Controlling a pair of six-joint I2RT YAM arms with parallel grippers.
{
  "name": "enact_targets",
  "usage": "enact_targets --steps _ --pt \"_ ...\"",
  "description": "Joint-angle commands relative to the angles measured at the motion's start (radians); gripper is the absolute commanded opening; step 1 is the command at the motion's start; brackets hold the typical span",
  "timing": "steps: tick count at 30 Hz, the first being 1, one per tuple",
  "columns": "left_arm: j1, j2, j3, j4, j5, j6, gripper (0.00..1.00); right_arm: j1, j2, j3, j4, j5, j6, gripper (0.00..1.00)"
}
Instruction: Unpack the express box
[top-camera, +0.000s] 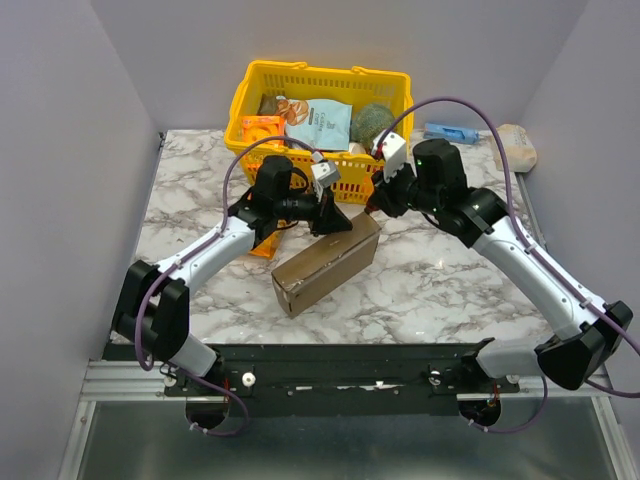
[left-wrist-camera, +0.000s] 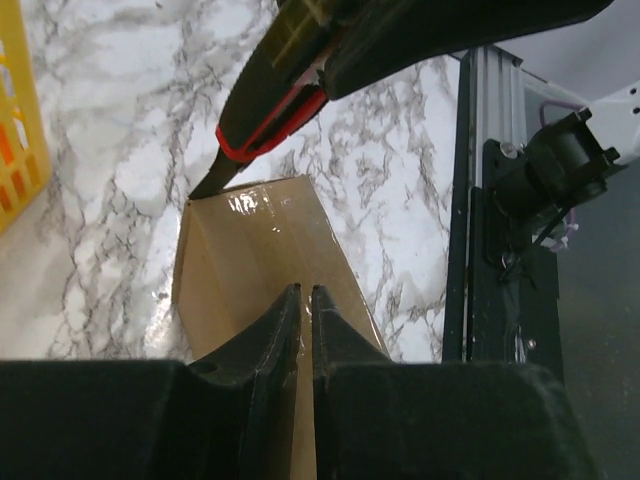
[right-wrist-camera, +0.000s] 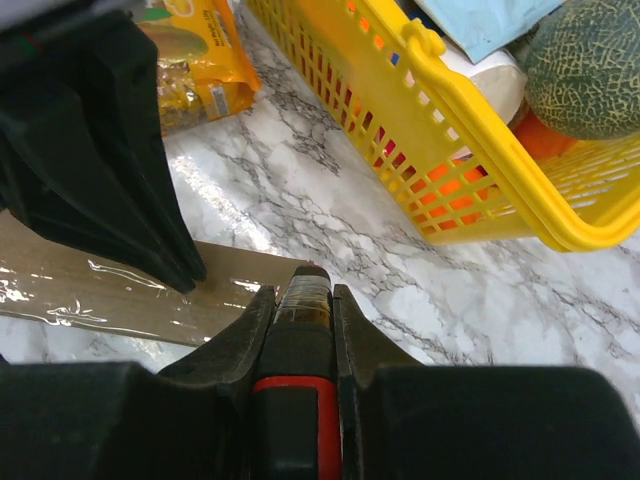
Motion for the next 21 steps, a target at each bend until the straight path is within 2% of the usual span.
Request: enact_targets --steps 1,5,12,21 --pt "-0.022 -0.003 -0.030 -0.018 0.020 0.041 0.17 0.029 0.010 0.030 -0.004 0.006 -0.015 0.01" --pt "-0.029 -0.003 -0.044 -0.011 0.006 0.028 0.17 0.029 -0.010 -0.008 0.002 0.020 -0.020 0.00" --pt "-0.049 0.027 -0.050 -0.030 -0.068 0.053 0.15 0.029 -0.039 -0.040 0.000 0.060 0.068 0.00" --pt "-0.052 0.048 -0.056 -0.019 -0.131 0.042 0.12 0.056 -0.070 -0.065 -0.084 0.089 0.115 0.00"
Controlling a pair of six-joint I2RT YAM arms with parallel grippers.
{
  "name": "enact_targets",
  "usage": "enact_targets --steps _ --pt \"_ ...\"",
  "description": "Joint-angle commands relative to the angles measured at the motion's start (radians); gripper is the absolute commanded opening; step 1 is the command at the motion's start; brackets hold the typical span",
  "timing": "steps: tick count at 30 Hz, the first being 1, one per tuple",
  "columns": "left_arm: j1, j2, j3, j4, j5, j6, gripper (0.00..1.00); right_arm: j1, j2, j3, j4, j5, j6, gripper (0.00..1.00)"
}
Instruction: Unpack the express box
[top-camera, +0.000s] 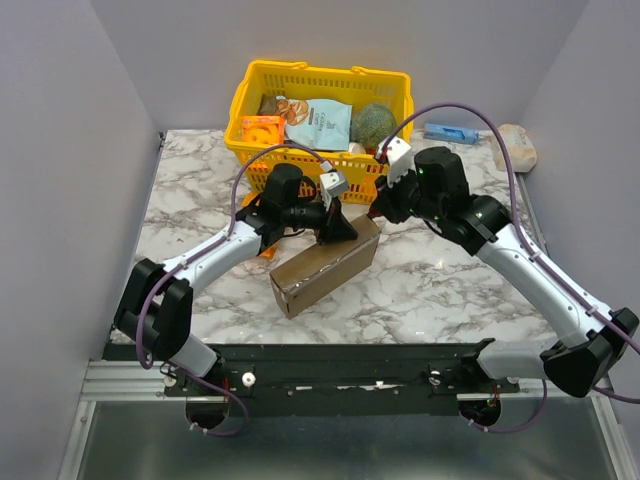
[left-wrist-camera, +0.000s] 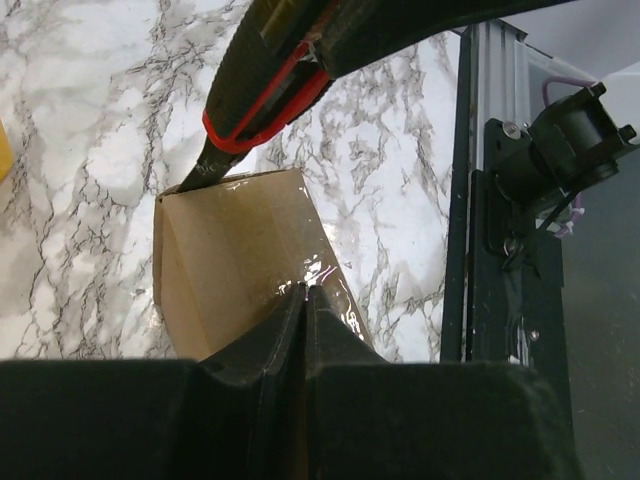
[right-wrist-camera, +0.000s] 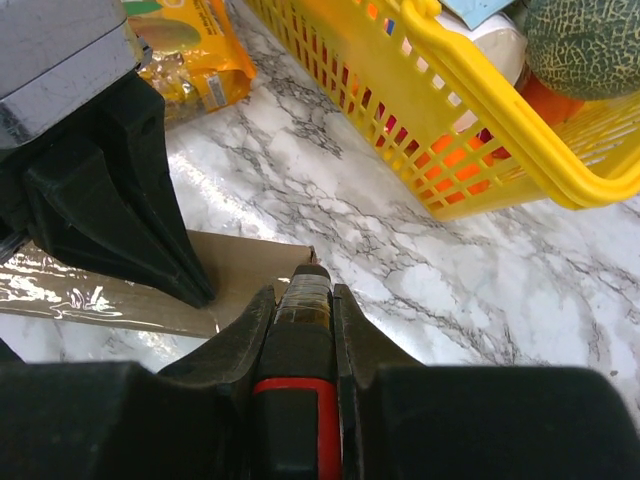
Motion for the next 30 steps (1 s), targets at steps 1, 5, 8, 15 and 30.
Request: enact_targets --steps 1,5,8,15,30 --pt "-0.002 0.038 -0.018 -0.008 -0.094 0.011 0.11 0.041 -0.041 -0.028 -0.084 0.057 0.056 0.00" --pt "-0.006 0.050 -0.016 -0.002 -0.116 0.000 0.07 0.113 -0.046 -0.027 -0.107 0.154 0.081 0.00" --pt "-0.006 0.055 -0.010 -0.005 -0.131 0.000 0.04 0.127 -0.029 0.008 -0.147 0.181 0.098 0.00" --pt "-0.006 0.063 -0.009 -0.016 -0.159 0.002 0.00 0.127 -0.041 0.030 -0.239 0.201 0.139 0.00" --pt "-0.038 0.084 0.016 -0.033 -0.220 0.006 0.00 0.127 -0.052 0.070 -0.334 0.166 0.208 0.00"
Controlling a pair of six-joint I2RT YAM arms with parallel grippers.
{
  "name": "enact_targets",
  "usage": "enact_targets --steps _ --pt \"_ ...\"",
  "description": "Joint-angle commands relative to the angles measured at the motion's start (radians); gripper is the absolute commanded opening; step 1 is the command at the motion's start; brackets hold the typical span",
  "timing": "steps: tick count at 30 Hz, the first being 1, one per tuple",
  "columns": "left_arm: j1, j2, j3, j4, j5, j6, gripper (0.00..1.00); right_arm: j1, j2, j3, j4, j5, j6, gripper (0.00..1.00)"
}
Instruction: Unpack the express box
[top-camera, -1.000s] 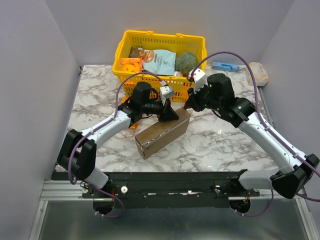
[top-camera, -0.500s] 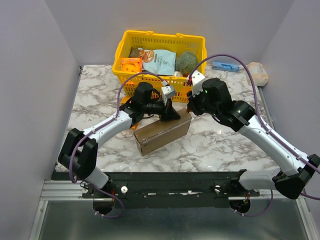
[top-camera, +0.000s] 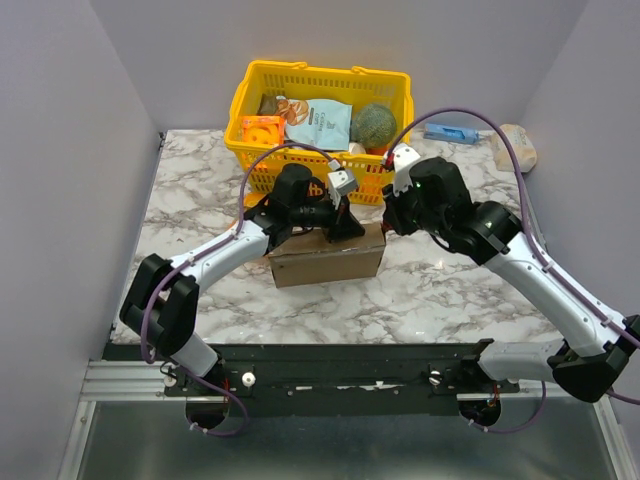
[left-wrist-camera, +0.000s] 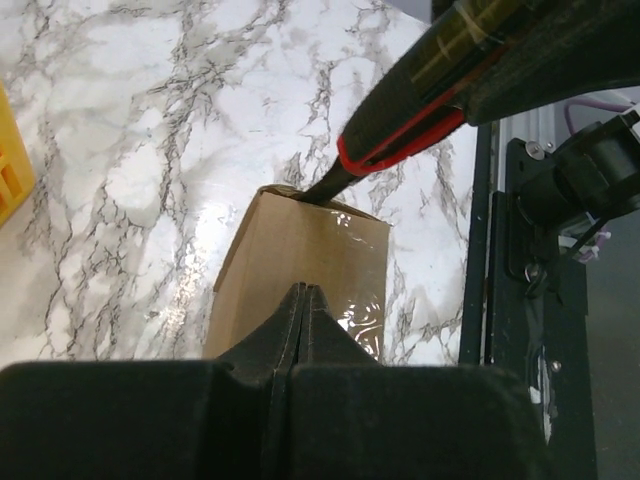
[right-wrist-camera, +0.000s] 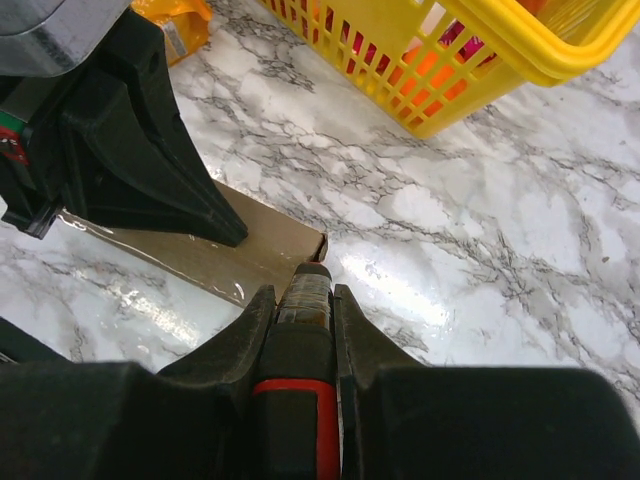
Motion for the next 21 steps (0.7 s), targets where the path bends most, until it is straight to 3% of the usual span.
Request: enact_targets --steps 1,5,9,21 --pt "0.003 0.043 -0.011 -0.076 -0.128 0.028 0.00 0.019 -0.001 0.020 -0.122 -0.068 0.042 0.00" --pt "0.013 -0.002 0.008 -0.095 -0.057 0.039 0.00 0.019 0.030 0.037 -0.027 -0.033 -0.002 0.00" --pt "0.045 -0.062 0.021 -0.048 0.105 0.027 0.00 0.019 0.099 0.099 0.042 -0.037 -0.074 0.00" --pt "0.074 -0.054 -0.009 -0.017 0.230 0.048 0.00 0.019 0.265 0.235 0.111 -0.171 -0.156 0.00"
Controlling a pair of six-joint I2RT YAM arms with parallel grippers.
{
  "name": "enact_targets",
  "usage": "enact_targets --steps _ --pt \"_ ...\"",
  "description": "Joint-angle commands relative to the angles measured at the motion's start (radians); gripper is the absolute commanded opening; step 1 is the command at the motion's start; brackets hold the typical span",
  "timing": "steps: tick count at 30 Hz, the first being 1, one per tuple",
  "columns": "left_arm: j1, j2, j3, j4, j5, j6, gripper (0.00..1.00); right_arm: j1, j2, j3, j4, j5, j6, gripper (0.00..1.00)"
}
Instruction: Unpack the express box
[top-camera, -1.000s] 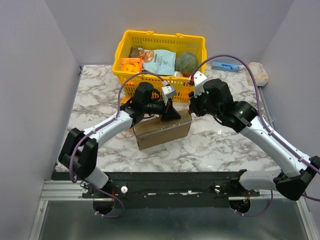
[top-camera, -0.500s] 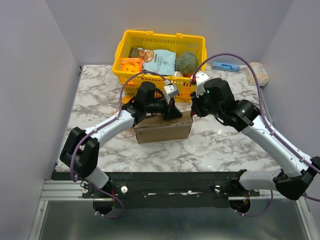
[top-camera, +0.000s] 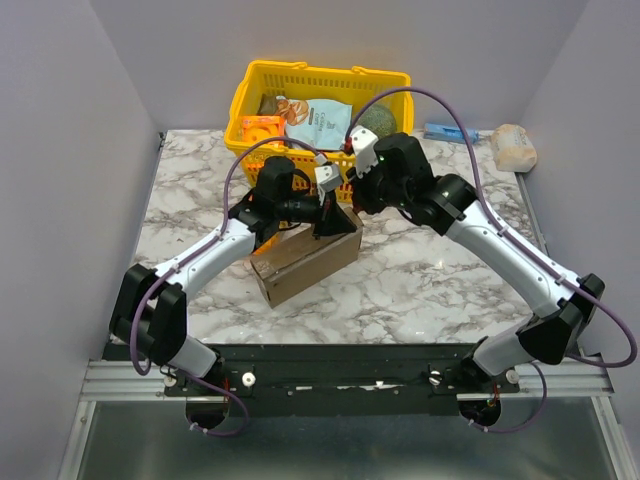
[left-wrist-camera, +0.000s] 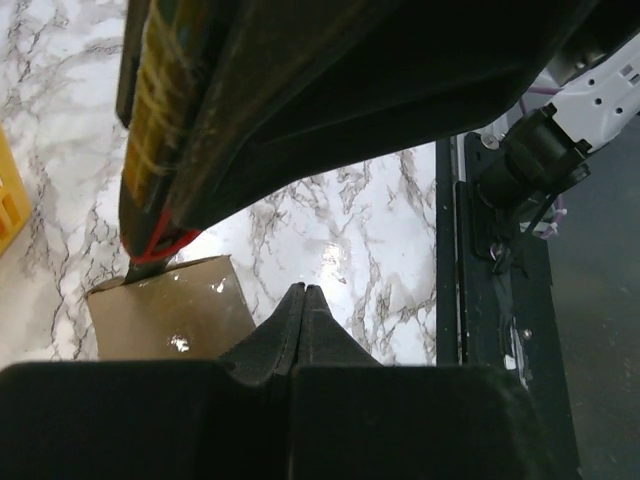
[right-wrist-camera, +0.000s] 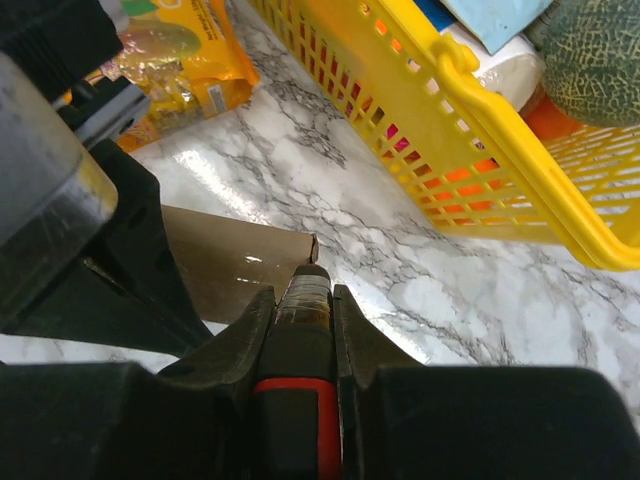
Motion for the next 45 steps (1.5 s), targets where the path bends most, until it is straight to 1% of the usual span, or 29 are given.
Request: enact_targets --steps 1,4,5,8,15,18,23,26,27,28,32,36,38,40,41,42,43,44,45 --pt "0.005 0.026 -0.017 0.012 0.057 0.012 0.00 0.011 0.017 0.048 0.031 -0.080 -0.029 0.00" --pt "0.002 0.043 -0.040 0.006 0.006 0.014 0.00 0.011 0.005 0.042 0.023 -0.080 -0.040 0.00" --pt "0.002 0.046 -0.055 0.004 -0.007 0.015 0.00 0.011 0.000 0.036 0.020 -0.109 -0.044 0.00" --pt "0.002 0.058 -0.075 0.001 -0.058 0.026 0.00 0.011 -0.024 0.010 0.015 -0.121 -0.043 0.00" --pt "0.002 0.089 -0.086 0.003 -0.144 0.035 0.00 0.011 -0.067 -0.040 -0.006 -0.114 -0.018 0.00" --pt "0.002 0.107 -0.088 0.023 -0.188 0.011 0.00 0.021 -0.079 -0.047 -0.021 -0.092 0.017 0.00" --pt "0.002 0.138 -0.078 0.041 -0.248 -0.026 0.00 0.080 -0.093 -0.050 -0.081 0.036 0.089 0.00" --pt "0.002 0.155 -0.072 0.055 -0.259 -0.046 0.00 0.087 -0.093 -0.051 -0.095 0.067 0.120 0.00" --pt "0.002 0.159 -0.072 0.062 -0.270 -0.054 0.00 0.086 -0.080 -0.036 -0.100 0.069 0.120 0.00" --pt "0.001 0.164 -0.071 0.067 -0.274 -0.061 0.00 0.086 -0.073 -0.022 -0.107 0.080 0.175 0.00" --pt "0.001 0.181 -0.057 0.075 -0.296 -0.084 0.00 0.087 -0.049 0.047 -0.162 0.097 0.223 0.00" --pt "0.001 0.185 -0.040 0.066 -0.281 -0.083 0.00 0.086 -0.047 0.053 -0.160 0.110 0.203 0.00" --pt "0.001 0.176 -0.032 0.056 -0.224 -0.065 0.00 0.075 -0.055 0.055 -0.128 0.165 0.168 0.00" --pt "0.001 0.152 -0.019 0.037 -0.170 -0.045 0.01 0.045 -0.066 0.068 -0.100 0.161 0.132 0.01" --pt "0.002 0.141 -0.009 0.026 -0.108 -0.032 0.04 0.013 -0.075 0.081 -0.072 0.161 0.099 0.00" --pt "0.004 0.129 0.018 0.003 -0.077 -0.032 0.08 -0.003 -0.090 0.081 -0.061 0.161 0.082 0.00" --pt "0.005 0.113 0.035 -0.011 -0.045 -0.028 0.14 -0.017 -0.102 0.079 -0.052 0.161 0.057 0.00" --pt "0.008 0.083 0.053 -0.029 -0.003 -0.008 0.18 -0.044 -0.113 0.072 -0.029 0.158 0.046 0.00" --pt "0.010 0.066 0.092 -0.080 0.017 0.007 0.22 -0.055 -0.139 0.043 -0.017 0.155 0.036 0.00"
